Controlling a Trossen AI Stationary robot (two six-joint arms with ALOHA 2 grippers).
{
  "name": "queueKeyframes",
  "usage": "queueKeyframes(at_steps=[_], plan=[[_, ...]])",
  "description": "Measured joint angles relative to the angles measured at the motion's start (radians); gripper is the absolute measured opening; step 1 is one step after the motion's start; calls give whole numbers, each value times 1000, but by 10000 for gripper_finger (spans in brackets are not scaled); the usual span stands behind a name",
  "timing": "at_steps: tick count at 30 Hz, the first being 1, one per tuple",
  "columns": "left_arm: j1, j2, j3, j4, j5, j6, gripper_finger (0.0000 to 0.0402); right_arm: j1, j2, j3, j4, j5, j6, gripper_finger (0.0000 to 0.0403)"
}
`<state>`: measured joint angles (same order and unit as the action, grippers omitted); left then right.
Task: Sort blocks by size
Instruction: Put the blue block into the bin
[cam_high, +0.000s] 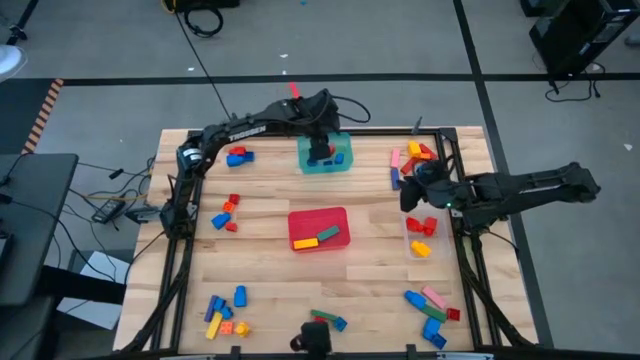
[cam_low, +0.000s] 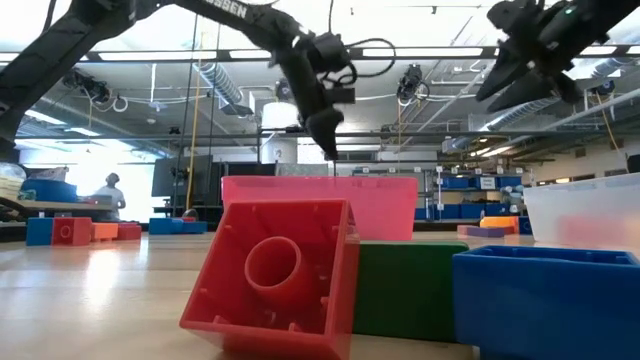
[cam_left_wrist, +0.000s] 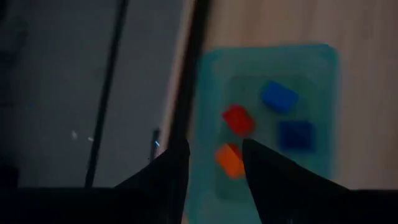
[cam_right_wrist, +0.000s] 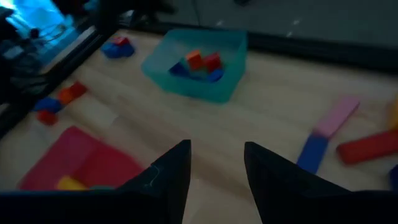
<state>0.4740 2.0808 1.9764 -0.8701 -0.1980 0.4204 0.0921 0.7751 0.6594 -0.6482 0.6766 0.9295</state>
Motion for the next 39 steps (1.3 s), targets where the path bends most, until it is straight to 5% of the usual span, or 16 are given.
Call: queueKeyframes(at_steps=[7,14,19,24,30,39], plan=[[-76,-2,184,-259,46,-134,159,-86,79,0,187,-1,-197,186],[-156,-21,194,-271,387,-211,159,-173,129,0,399,-147,-484,222],[-263,-48,115,-172,301,-300,159,-227,145,2,456,-222,-533,242],[-367,-152,-65,-24,154,-374,159,-275,166,43,430,-296,-533,259],[-388,-430,-452,265,67,-449,159,-328,265,187,316,-347,-524,264],[-409,-899,-949,381,68,-617,159,-500,577,549,-242,-417,-318,283]])
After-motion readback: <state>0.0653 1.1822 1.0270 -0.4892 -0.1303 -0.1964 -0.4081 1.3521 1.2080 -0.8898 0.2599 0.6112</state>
